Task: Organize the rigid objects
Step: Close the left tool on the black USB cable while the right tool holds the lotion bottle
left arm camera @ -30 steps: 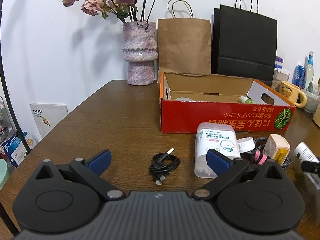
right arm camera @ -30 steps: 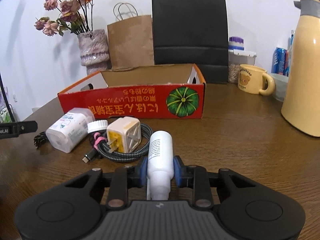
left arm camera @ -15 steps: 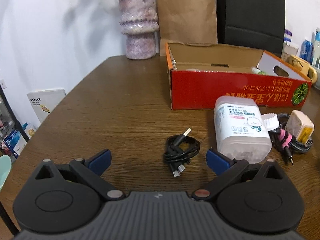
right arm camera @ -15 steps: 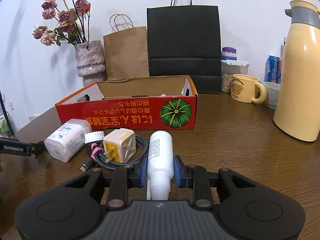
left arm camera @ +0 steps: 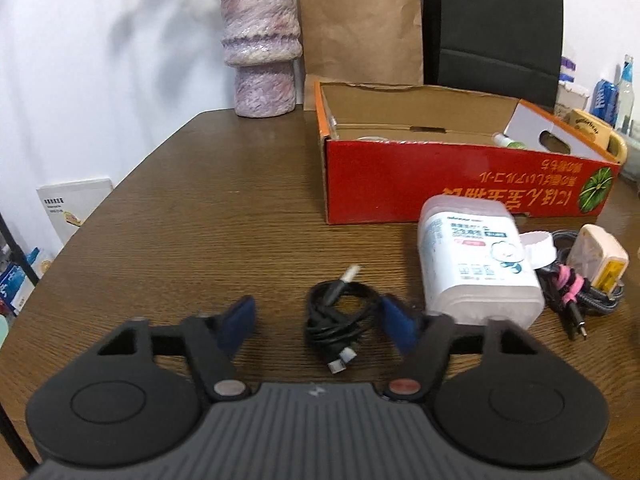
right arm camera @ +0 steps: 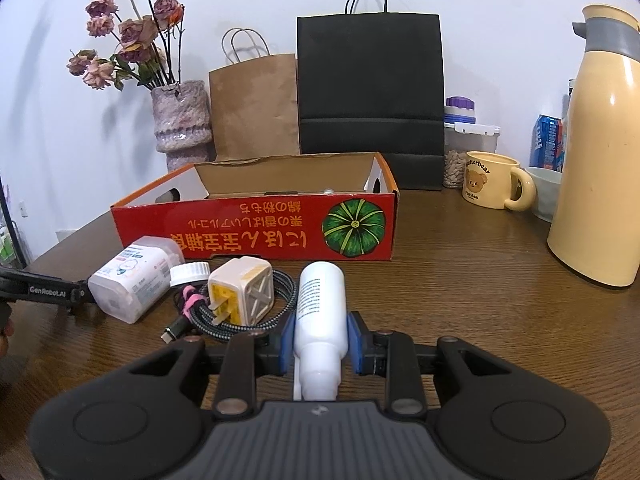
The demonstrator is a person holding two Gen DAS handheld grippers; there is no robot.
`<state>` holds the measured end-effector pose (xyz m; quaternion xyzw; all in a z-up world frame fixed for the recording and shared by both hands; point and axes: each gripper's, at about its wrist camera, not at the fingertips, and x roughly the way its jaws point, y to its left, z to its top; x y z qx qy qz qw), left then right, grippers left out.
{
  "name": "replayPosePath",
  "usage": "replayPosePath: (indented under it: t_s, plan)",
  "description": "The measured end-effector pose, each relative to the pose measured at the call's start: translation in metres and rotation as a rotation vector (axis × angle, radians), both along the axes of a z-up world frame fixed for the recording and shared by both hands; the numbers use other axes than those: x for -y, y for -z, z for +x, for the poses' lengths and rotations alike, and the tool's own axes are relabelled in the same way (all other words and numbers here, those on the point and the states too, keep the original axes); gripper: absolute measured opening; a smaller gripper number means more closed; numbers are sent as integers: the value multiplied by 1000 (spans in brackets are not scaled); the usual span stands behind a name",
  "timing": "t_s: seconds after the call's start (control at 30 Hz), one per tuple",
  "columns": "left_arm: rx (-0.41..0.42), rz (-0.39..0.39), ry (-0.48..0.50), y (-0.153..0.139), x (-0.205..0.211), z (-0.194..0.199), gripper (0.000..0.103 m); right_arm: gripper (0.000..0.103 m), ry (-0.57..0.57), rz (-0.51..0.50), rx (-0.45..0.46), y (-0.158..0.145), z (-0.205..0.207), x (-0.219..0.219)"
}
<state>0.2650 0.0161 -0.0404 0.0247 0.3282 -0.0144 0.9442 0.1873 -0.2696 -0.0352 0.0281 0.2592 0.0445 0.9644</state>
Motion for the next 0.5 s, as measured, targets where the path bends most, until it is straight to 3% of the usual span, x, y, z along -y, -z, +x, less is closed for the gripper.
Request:
replayPosePath:
  t_s: [0.1,0.5]
  plan:
    - [8,-16,18,-1,0,-2,41,27,2,-2,3,0,0,0]
    - [43,-13,11,-5,1,-8,40,27,-3,1,15,-1,-3,-2]
